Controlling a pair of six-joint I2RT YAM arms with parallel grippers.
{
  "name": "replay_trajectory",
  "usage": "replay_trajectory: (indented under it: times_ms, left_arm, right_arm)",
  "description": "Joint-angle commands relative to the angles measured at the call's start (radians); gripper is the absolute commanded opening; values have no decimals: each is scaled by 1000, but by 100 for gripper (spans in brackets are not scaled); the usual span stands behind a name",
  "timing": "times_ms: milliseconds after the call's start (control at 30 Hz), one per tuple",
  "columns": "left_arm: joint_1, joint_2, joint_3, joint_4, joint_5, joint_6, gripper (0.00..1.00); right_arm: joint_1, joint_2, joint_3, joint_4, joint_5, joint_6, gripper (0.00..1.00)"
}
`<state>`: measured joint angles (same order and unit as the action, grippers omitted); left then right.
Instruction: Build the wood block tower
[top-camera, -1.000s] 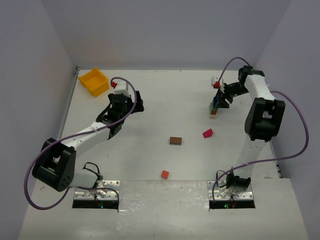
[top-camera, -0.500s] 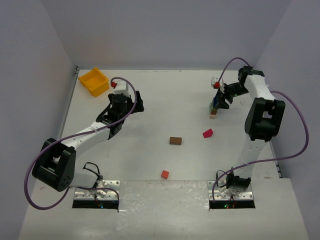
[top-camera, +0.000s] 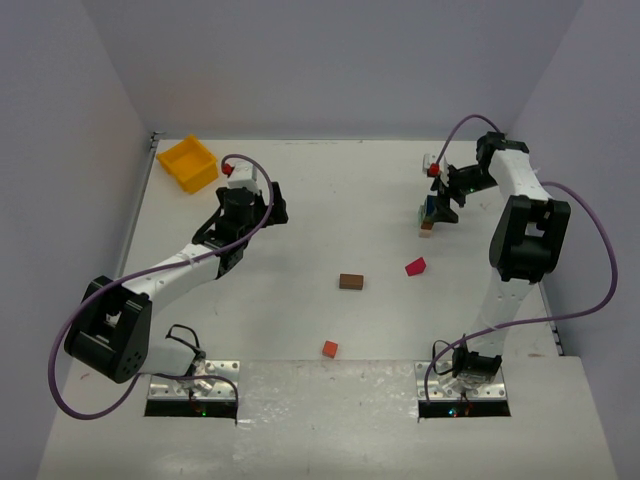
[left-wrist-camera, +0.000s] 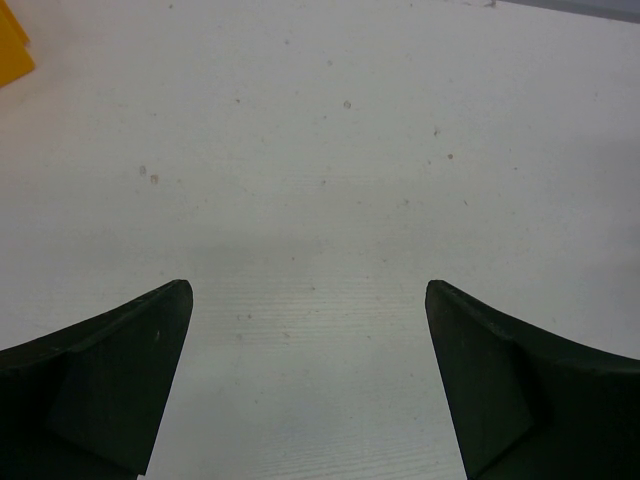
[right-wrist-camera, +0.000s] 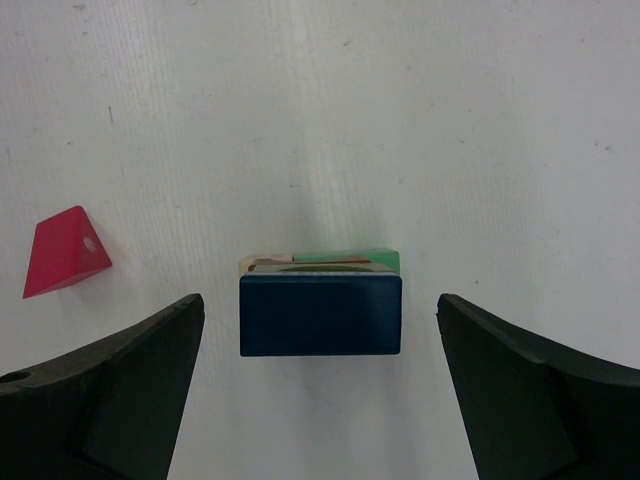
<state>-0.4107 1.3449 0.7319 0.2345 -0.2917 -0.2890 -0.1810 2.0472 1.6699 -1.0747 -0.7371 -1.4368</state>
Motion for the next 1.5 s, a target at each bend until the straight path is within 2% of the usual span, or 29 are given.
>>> replay_trajectory:
  times_ms: [0, 467, 667, 733, 800, 833, 933, 1000, 1067, 1233, 1333, 1400, 1467]
  left_arm:
    - [3, -1, 38, 26, -10, 10, 100]
    - [3, -25, 15, 32, -11, 13, 100]
    - [3, -58, -10, 46, 4, 6, 100]
    - [3, -71, -13, 40, 6, -1, 100]
    - [3, -85, -18, 34, 6, -8, 100]
    - [3, -93, -24, 33, 3, -15, 100]
    - [3, -107, -29, 23, -8, -33, 100]
    - [3, -114, -32, 14, -24, -44, 100]
    - [3, -126, -38, 6, -41, -55, 100]
    - [3, -142, -40, -27, -97, -87, 100]
    - [3, -159, -41, -41, -107, -97, 100]
    - [3, -178, -50, -40, -98, -101, 100]
    - [3, -194, -62, -37, -91, -103, 100]
  right_arm:
    - [-2, -27, 10, 7, -20, 7, 99]
    - [-2, -121, -34, 28, -41, 46, 99]
    - [-1, -282, -140, 86, -51, 112, 99]
    - [0, -323, -190, 163, -56, 199, 99]
    - [7, -395, -236, 319, -32, 324, 99]
    - [23, -437, -276, 417, -11, 445, 99]
    - [93, -496, -350, 582, 108, 671, 99]
    - [159, -536, -369, 639, 221, 766, 99]
    - [212, -559, -362, 690, 283, 935, 99]
    - [276, -604, -337, 759, 244, 1288, 99]
    - [390, -655, -415, 840, 405, 1434, 99]
    - [488, -698, -468, 888, 620, 1557, 99]
    - [543, -713, -515, 899, 679, 1631, 99]
